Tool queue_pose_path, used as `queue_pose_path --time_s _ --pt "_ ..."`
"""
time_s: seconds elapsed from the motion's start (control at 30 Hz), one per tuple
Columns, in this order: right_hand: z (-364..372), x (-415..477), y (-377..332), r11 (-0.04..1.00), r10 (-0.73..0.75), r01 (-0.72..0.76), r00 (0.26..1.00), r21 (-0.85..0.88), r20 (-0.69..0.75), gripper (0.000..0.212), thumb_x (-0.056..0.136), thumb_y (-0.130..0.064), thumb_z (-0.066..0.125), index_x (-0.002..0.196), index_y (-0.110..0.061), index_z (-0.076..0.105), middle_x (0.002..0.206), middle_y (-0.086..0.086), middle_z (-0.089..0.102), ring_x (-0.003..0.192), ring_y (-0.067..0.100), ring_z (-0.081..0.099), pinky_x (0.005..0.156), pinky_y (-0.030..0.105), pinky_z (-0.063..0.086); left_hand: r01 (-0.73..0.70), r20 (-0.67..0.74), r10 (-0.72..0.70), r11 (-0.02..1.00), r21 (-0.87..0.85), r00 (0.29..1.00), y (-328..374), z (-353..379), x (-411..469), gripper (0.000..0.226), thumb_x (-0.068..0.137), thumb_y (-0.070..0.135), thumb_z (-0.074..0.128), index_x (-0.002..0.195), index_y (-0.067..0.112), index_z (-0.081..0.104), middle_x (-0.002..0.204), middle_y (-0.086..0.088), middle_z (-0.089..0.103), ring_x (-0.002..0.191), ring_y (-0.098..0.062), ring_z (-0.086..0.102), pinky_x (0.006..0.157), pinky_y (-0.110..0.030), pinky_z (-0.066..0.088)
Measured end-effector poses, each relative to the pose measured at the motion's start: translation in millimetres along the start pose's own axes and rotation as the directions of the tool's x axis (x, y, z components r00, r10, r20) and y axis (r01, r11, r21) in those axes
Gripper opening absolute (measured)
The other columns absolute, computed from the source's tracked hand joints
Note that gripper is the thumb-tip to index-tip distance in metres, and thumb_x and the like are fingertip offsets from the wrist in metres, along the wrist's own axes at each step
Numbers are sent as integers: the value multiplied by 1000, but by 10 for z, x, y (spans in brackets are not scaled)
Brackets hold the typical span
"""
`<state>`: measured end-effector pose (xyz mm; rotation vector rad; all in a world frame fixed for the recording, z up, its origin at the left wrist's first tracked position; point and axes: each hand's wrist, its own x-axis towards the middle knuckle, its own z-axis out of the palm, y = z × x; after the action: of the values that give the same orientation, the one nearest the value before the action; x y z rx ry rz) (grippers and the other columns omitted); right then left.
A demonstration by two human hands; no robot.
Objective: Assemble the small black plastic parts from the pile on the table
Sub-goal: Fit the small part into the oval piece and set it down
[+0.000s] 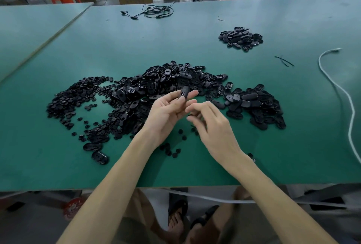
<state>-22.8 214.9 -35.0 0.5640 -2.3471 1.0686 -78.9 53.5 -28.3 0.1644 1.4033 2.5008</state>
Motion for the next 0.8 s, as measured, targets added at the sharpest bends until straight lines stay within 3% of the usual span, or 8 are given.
queue_pose_path --time_s 0.07,0.13,0.3,0.47,0.57,0.7,0.8 --pt "-34 30 10 991 92 -86 995 106 -48 9 98 -4 69 107 -6 70 106 2 67 95 -4 62 87 13 48 -2 -2 2 1000 18 1000 0 -2 -1 28 103 1 52 131 -6 55 129 -17 71 99 -17 75 87 -28 60" --pt "-59 66 14 965 189 -171 979 201 -78 9 97 -5 71 103 -11 73 104 -2 69 93 -7 63 83 6 44 -1 1 1 999 48 1000 -1 5 -8 26 103 2 54 128 -5 56 127 -19 72 101 -20 75 82 -27 60" --pt "-106 86 98 832 423 -360 904 421 -63 8 100 -21 70 93 -26 71 82 -16 73 73 4 65 69 21 49 -71 28 65 949 307 997 -68 43 -36 16 104 0 55 117 2 64 113 -12 78 93 -20 77 78 -28 61" --pt "-103 79 149 780 476 -402 879 479 -37 9 99 -18 71 96 -27 71 87 -7 73 84 20 69 75 43 57 -148 -113 215 891 429 970 -1 -42 -17 18 104 3 57 120 3 67 112 -9 79 95 -20 77 76 -25 58" --pt "-87 84 175 765 488 -420 873 489 -14 17 97 -11 72 104 -27 72 93 -8 72 92 18 70 82 42 58 -157 -141 212 932 328 967 15 -56 -14 17 103 3 59 115 8 70 110 -11 79 93 -19 76 74 -24 57" --pt "-92 88 203 764 486 -424 874 486 0 19 97 -6 71 104 -22 77 94 -11 75 89 10 70 85 35 58 -129 -83 176 907 402 981 -60 -40 -2 17 102 11 64 115 12 76 89 -6 76 85 -19 68 78 -26 56" --pt "-90 91 194 770 474 -416 880 484 3 19 96 -5 71 102 -21 78 93 -12 77 87 7 70 85 31 57 -112 -62 153 896 430 986 -86 -46 -3 18 102 13 65 117 13 76 89 -7 76 84 -20 65 81 -28 55"
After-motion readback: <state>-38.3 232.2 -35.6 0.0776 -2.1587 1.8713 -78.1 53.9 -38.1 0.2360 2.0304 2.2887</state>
